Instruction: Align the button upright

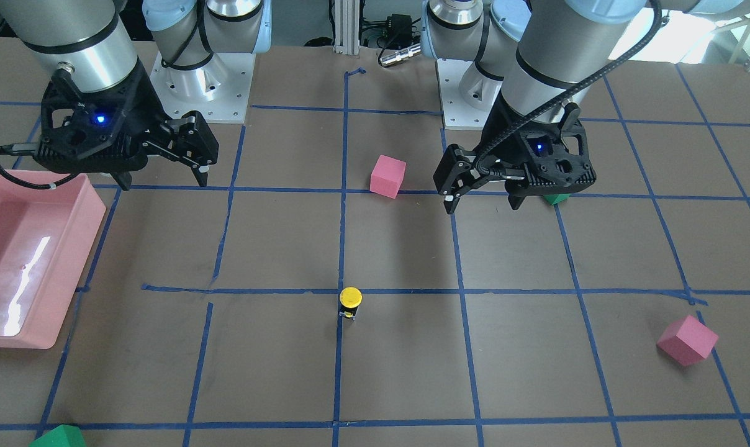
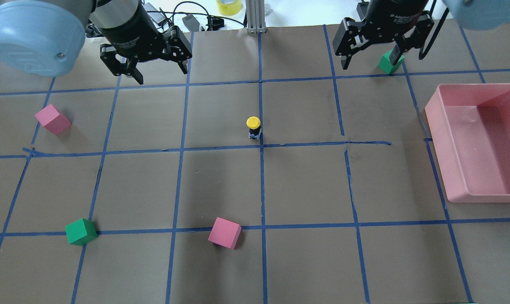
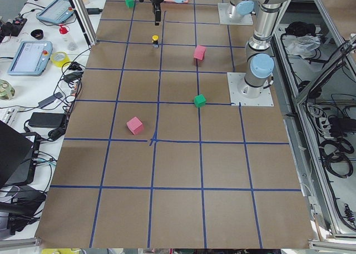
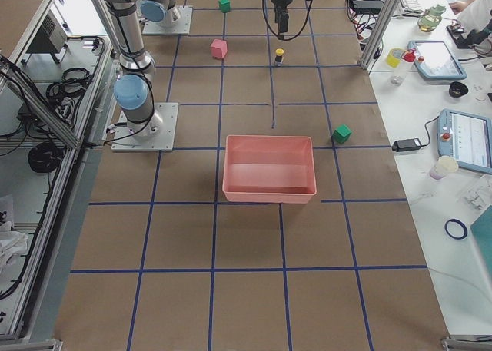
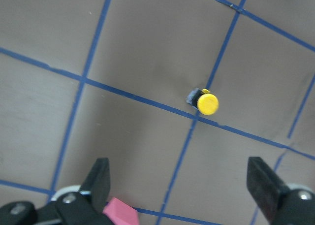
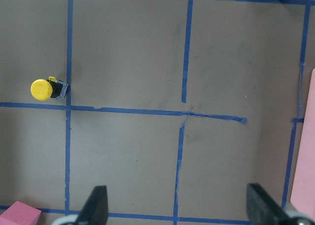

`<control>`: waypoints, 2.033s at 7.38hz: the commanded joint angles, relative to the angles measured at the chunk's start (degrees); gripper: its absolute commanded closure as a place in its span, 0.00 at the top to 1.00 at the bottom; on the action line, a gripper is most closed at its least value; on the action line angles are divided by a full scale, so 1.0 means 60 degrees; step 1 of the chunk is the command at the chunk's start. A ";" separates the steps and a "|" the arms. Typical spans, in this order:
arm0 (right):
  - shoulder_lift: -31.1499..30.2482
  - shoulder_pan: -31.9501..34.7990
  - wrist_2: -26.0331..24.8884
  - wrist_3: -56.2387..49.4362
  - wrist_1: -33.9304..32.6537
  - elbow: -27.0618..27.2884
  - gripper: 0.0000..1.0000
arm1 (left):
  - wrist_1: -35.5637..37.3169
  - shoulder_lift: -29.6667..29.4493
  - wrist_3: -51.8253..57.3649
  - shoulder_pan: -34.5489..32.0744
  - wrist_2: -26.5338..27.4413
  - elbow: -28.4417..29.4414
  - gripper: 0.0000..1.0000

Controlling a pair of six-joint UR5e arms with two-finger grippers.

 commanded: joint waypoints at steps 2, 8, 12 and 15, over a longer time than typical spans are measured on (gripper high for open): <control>0.0000 0.0000 -0.0016 0.0000 0.0027 -0.0001 1.00 | -0.0450 -0.0096 0.1881 0.0165 0.0540 0.0296 1.00; 0.0000 0.0000 -0.0015 0.0000 0.0027 0.0013 1.00 | -0.0656 0.0138 0.1912 0.0253 0.0481 0.0546 1.00; -0.0015 0.0000 0.0013 0.0000 0.0012 -0.0001 1.00 | -0.0773 0.0256 0.1912 0.0195 0.0481 0.0429 1.00; -0.0015 0.0000 -0.0044 0.0000 0.0012 -0.0001 1.00 | -0.0773 0.0358 0.1927 0.0180 0.0511 0.0239 1.00</control>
